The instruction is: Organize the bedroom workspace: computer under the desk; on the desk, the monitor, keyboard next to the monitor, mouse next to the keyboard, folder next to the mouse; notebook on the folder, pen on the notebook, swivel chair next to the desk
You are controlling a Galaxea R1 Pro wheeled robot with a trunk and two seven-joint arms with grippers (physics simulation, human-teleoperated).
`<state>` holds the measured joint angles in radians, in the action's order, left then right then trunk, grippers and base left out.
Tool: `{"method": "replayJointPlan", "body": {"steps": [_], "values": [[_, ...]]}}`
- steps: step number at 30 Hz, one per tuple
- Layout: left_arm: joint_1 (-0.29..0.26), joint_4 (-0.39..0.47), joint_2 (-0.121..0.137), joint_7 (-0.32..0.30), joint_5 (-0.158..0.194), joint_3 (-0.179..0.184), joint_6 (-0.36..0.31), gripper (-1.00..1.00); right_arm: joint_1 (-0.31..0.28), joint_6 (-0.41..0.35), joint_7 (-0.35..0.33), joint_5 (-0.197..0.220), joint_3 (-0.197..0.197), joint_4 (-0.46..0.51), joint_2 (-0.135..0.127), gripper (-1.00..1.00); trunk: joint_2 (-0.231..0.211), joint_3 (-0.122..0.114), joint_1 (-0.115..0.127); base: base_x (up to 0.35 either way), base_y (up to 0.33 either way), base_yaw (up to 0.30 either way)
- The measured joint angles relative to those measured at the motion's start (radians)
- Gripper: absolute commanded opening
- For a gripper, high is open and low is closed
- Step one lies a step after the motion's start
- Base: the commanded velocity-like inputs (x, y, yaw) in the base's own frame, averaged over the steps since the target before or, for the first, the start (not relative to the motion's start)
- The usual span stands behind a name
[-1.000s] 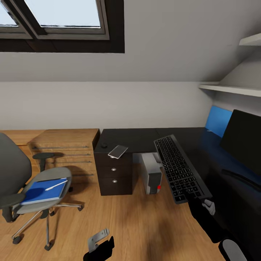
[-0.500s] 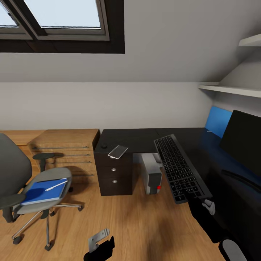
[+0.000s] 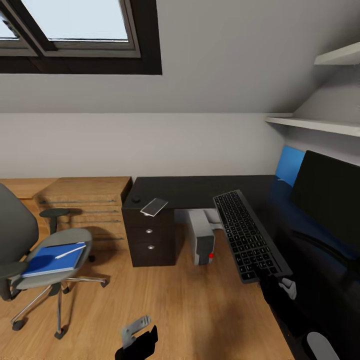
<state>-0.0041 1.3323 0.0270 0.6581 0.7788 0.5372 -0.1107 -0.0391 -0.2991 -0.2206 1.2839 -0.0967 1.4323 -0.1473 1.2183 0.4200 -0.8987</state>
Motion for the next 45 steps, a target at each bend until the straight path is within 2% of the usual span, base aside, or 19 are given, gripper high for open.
{"method": "replayJointPlan", "body": {"steps": [4,7,11,14,15,17,20,26,45], "values": [[0.0,0.0,0.0,0.001,0.0,0.0,0.0,1.0,0.0,-0.022,0.002,0.038,-0.004,-0.006,-0.001,-1.0,0.0,0.0,0.0,-0.129,-0.289,0.0],[0.0,0.0,0.0,0.001,0.0,0.0,0.0,1.0,0.0,-0.057,0.004,0.061,-0.043,-0.022,0.0,-1.0,0.0,0.0,0.0,-0.129,-0.289,0.0],[0.0,0.0,0.0,0.001,0.0,0.0,0.0,1.0,0.0,-0.073,0.007,0.068,-0.072,-0.028,0.001,-1.0,0.0,0.0,0.0,-0.129,-0.289,0.0],[0.0,0.0,0.0,0.001,0.0,0.001,0.0,1.0,0.0,-0.077,0.036,0.068,-0.08,-0.039,0.001,-1.0,0.0,0.0,0.0,-0.129,-0.289,0.0],[0.0,0.0,0.0,0.002,0.001,0.001,0.0,1.0,0.0,-0.078,0.045,0.077,-0.08,-0.047,0.001,-1.0,0.0,0.0,0.0,-0.128,-0.289,0.0],[0.0,0.0,0.0,0.003,0.0,0.001,0.0,1.0,0.0,-0.083,0.06,0.129,-0.081,-0.076,0.0,-1.0,0.0,0.0,0.0,-0.089,-0.222,0.0],[0.0,0.0,0.0,0.002,0.0,0.001,0.0,1.0,0.0,-0.084,0.071,0.152,-0.081,-0.088,-0.002,-1.0,0.0,0.0,0.0,-0.028,-0.073,0.0],[0.0,0.0,-0.001,0.0,0.003,0.003,0.0,1.0,0.0,-0.085,0.093,0.154,-0.079,-0.125,-0.002,-1.0,0.0,0.0,0.0,-0.005,-0.014,0.0],[0.0,0.0,-0.001,0.002,0.001,0.003,0.0,1.0,-0.007,-0.112,0.097,0.157,-0.079,-0.207,-0.004,-1.0,0.0,0.0,0.0,0.0,0.0,0.0]]}}
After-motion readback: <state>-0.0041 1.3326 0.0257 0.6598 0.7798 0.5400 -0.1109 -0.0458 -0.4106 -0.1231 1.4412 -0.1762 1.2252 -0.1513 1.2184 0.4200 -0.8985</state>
